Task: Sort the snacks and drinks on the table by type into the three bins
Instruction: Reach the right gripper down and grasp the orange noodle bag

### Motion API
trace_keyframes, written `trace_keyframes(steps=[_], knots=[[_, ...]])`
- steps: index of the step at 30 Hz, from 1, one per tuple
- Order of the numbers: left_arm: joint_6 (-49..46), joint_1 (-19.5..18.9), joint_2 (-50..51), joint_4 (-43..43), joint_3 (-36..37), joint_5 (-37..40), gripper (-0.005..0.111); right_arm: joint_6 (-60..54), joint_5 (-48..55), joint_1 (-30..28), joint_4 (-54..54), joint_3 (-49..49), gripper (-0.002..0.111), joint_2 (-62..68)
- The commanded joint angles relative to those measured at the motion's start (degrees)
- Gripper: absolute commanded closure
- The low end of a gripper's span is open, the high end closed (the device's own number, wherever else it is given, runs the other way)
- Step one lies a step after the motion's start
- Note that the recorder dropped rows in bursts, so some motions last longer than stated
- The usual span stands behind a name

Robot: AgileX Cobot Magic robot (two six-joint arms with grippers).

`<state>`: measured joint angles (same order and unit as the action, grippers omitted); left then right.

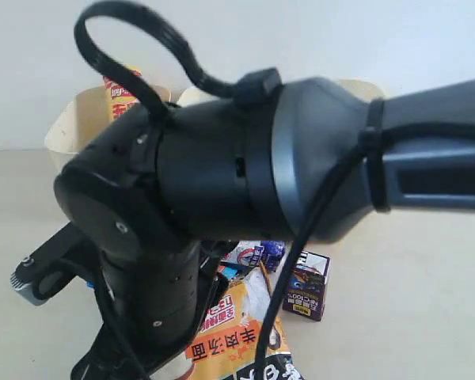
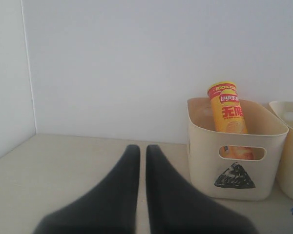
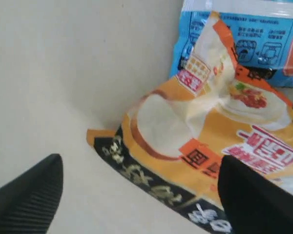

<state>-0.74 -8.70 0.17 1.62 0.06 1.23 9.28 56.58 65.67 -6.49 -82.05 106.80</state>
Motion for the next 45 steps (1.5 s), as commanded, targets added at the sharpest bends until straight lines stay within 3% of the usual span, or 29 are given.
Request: trace_keyframes(steps=[1,6,11,17,31,32,38,45], knots=[[0.22,-0.30,-0.17,0.54,-0.06,-0.18,0.102,5.90,-9.68,0.16,-0.01,3.20,0.023,-0.95],[0.22,-0.30,-0.17,0.54,-0.06,-0.18,0.102,19.27,-9.67,0.16,-3.61,3.46,0.018,-0.95],[0.22,-0.30,-0.17,0.54,-0.06,-0.18,0.102,40.08,-0.46,3.76,-20.32,2.25,0.018,2.99],[0.22,-0.30,-0.17,0.54,-0.06,-0.18,0.102,50.97,3.52,8.16,-28.51,-0.45,0.018,9.36],[0.22,-0.30,-0.17,0.54,-0.06,-0.18,0.102,53.96,8.34,8.05,-31.59,-3.34,0.020,17.77],[0.22,-0.30,-0.17,0.54,-0.06,-0.18,0.102,53.52,8.34,8.05,-31.42,-3.34,0.024,17.77],[0.22,-0.30,-0.17,0.54,-0.06,-0.18,0.102,51.85,8.41,8.15,-30.84,-3.34,0.105,15.32],[0.22,-0.30,-0.17,0.54,-0.06,-0.18,0.102,40.24,8.12,8.15,-24.60,-3.34,0.107,0.41]])
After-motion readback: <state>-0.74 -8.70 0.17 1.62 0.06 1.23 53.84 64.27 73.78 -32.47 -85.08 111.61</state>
